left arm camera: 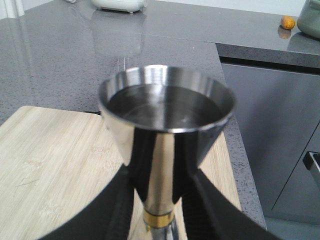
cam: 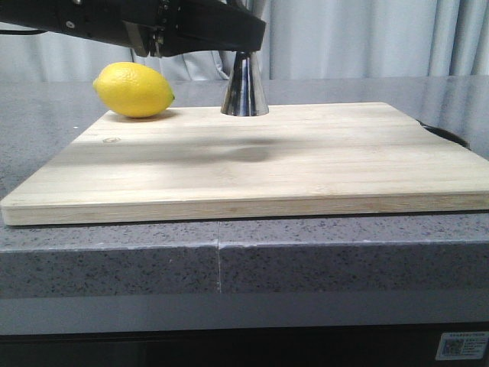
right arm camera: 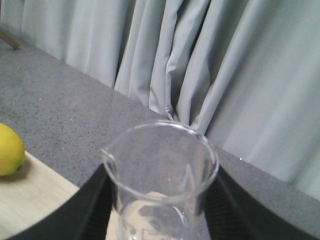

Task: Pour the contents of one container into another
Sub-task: 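Tilt the emptied beaker upright with the right gripper, then lower the glass beaker onto the board's far corner with the right gripper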

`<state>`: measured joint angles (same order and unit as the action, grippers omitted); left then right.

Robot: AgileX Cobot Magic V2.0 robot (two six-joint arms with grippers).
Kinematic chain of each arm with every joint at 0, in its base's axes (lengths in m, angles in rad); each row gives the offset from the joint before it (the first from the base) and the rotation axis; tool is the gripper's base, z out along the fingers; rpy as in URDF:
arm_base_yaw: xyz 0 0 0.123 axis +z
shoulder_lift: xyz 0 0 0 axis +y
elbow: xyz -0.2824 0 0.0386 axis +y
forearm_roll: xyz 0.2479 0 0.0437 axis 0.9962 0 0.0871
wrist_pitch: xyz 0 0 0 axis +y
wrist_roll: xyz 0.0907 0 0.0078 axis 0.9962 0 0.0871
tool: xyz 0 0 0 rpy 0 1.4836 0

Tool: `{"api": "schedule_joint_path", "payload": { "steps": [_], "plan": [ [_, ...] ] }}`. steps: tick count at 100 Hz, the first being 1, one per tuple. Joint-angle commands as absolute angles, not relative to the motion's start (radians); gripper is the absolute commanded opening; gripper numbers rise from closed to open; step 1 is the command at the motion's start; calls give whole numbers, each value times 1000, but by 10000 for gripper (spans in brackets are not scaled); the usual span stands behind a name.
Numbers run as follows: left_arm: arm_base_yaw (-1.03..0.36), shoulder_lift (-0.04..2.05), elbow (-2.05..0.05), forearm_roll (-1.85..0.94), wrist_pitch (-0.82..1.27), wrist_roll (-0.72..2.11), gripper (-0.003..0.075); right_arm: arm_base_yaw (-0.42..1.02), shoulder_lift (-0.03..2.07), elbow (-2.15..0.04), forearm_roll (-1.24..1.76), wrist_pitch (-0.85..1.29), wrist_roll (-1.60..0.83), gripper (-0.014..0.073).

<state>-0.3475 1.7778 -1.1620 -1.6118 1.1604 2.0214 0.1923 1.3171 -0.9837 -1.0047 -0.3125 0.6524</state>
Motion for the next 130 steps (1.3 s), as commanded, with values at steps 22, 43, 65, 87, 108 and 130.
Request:
{"api": "schedule_joint_path", "payload": {
  "steps": [22, 43, 65, 87, 108, 130],
  "plan": [
    [-356, 1739, -1194, -1680, 1259, 2022, 189, 96, 1406, -931, -950, -548, 655, 109],
    [-356, 1739, -1194, -1678, 1259, 2022, 189, 94, 1510, -931, -950, -630, 629, 109],
    [-354, 1739, -1194, -1674, 1259, 2022, 189, 81, 1603, -931, -950, -721, 600, 109],
    [-354, 1739, -1194, -1672, 1259, 2022, 189, -4, 1645, -931, -950, -830, 598, 109],
    [-354, 1739, -1194, -1672, 1259, 2022, 189, -69, 1645, -931, -950, -871, 593, 109],
    [-354, 1739, -1194, -1672, 1259, 2022, 189, -71, 1677, -931, -956, -875, 572, 109]
  ]
}}
